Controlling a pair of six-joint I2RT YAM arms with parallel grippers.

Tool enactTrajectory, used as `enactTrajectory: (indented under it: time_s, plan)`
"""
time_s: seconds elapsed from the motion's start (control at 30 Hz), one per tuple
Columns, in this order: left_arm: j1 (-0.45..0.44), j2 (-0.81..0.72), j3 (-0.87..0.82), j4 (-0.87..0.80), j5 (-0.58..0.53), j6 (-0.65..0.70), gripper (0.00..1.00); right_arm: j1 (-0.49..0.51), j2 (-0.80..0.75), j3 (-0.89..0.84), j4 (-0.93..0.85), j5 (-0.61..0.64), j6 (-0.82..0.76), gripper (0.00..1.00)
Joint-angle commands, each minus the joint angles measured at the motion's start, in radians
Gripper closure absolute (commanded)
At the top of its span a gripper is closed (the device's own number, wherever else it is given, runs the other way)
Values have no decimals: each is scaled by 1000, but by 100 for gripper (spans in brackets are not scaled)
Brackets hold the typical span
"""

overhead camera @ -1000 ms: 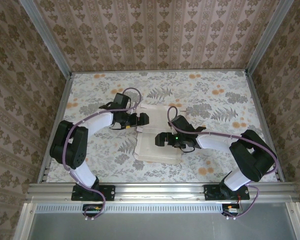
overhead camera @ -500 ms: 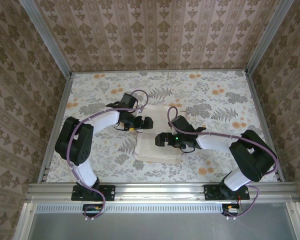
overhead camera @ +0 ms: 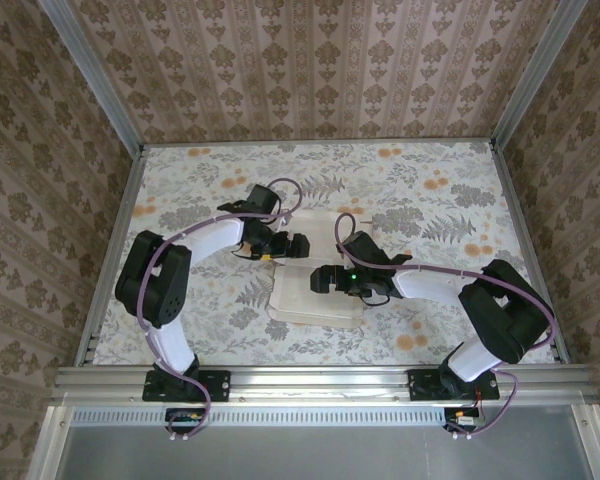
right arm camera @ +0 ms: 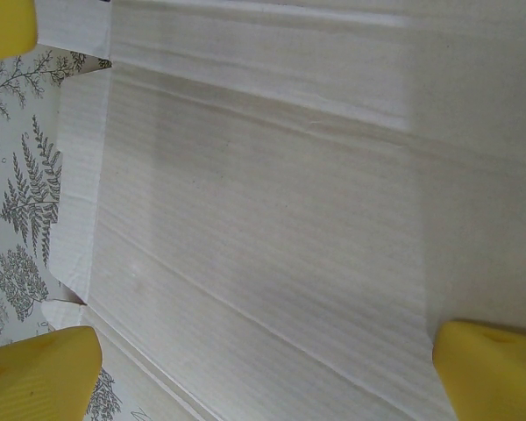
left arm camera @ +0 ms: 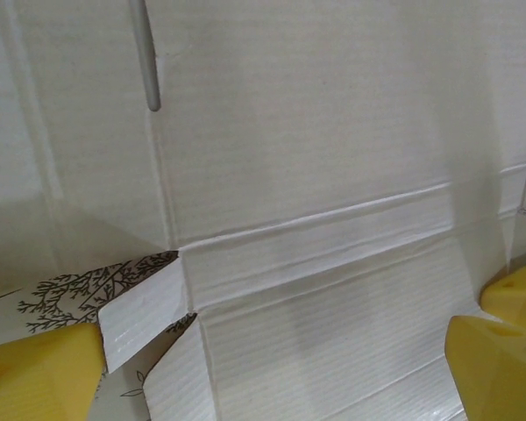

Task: Fold the paper box

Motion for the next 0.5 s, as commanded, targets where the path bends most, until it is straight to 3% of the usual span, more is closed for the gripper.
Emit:
enactTrajectory:
  time_s: [0.0,0.27,0.47]
  plan:
    - [-5,6,31,-26,35,13,1,6,13,-16,-42,31,-1,0]
    - [-7,-13,11,38,114,-17,11,6,15,-26,-31,31,6,0]
    - [-20,3,-1,70,132,-36,14,6,19,-30,-23,31,8,0]
